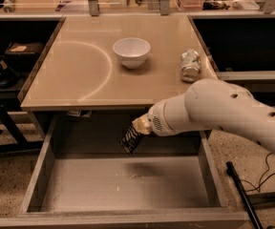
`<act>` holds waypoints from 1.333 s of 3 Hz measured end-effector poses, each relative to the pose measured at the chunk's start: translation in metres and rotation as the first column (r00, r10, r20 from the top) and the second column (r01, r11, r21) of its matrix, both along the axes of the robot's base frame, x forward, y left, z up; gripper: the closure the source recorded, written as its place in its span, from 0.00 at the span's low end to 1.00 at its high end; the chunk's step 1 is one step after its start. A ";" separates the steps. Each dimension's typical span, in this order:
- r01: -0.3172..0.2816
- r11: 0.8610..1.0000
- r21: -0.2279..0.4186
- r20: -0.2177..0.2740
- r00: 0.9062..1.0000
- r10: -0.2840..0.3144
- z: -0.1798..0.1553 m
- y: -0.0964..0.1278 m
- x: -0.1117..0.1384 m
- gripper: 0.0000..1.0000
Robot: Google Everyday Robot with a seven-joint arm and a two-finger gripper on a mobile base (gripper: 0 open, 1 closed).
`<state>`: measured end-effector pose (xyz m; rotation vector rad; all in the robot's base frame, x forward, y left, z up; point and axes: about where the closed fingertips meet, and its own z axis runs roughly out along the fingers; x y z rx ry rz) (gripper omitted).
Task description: Pick rxbar chocolate from top drawer and place on counter
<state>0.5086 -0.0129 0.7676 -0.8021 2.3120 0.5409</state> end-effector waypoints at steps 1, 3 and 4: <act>-0.018 1.000 0.024 0.030 0.999 0.017 0.022 0.006 0.010 1.00; -0.078 0.996 0.040 0.050 0.996 0.076 0.070 0.016 0.016 1.00; -0.097 0.995 0.030 0.066 0.993 0.094 0.090 0.023 0.004 1.00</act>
Offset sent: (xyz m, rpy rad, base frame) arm 0.0385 0.0114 0.0625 0.0492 -0.0658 0.0580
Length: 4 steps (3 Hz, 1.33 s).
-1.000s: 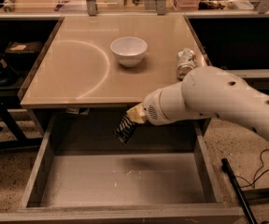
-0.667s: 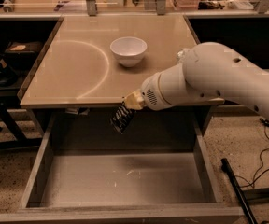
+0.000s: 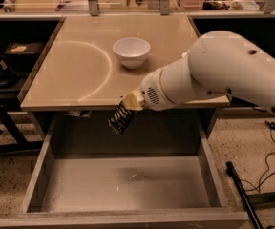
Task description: Pick rxbar chocolate from top drawer and place on counter
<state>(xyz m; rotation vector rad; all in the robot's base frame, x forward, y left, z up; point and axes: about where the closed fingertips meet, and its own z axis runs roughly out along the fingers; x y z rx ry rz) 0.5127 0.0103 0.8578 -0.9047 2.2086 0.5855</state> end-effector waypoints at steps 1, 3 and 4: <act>-0.031 0.999 -0.005 0.032 0.999 0.032 0.018 0.010 0.004 1.00; -0.083 0.996 -0.033 0.055 0.995 0.084 0.028 0.028 0.050 1.00; -0.123 0.991 -0.045 0.064 0.990 0.126 0.034 0.040 0.077 1.00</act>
Offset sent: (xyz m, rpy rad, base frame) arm 0.0540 0.0274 0.0322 -0.0349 -0.0726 0.0757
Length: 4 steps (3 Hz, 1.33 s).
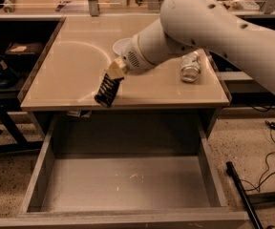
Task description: Pick rxbar chocolate from top drawer and place on counter
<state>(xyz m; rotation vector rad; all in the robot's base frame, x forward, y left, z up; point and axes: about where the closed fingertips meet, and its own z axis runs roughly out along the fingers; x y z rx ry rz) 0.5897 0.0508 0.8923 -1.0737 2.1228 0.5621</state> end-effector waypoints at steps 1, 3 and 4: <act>-0.050 0.999 0.000 0.013 0.999 0.050 0.019 0.022 0.017 1.00; -0.136 0.990 0.048 -0.003 0.991 0.136 0.022 0.071 0.041 1.00; -0.166 0.983 0.075 -0.021 0.986 0.168 0.012 0.090 0.051 1.00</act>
Offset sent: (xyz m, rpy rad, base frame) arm 0.0471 0.0722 0.0361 0.0419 -0.0025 0.1350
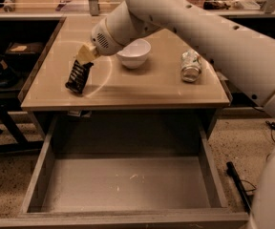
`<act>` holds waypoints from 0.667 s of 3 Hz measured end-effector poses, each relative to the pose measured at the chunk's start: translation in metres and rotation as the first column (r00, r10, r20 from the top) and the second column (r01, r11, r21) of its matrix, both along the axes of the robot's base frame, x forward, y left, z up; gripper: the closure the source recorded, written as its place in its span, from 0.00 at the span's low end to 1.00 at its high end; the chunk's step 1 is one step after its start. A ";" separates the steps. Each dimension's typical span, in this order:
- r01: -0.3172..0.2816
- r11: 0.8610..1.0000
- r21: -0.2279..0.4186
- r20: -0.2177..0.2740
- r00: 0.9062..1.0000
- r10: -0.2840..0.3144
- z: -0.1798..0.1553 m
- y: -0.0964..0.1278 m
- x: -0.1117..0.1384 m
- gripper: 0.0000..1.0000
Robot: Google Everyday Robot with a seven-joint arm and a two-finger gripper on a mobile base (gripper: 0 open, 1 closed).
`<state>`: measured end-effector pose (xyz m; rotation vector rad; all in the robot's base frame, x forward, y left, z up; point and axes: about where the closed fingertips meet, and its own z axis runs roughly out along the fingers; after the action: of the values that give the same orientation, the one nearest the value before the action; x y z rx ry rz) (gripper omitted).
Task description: Pick rxbar chocolate from top drawer and place on counter
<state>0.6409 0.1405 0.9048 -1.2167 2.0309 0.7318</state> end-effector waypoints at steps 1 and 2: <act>-0.032 0.999 0.024 -0.024 0.999 0.032 -0.014 0.021 0.009 1.00; -0.032 0.999 0.024 -0.026 0.999 0.033 -0.015 0.022 0.009 0.82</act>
Offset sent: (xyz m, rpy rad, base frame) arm 0.0077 0.0187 -0.0124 0.0210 0.0223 0.0286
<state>0.6501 0.1621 0.8897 -1.2351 2.0224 0.7897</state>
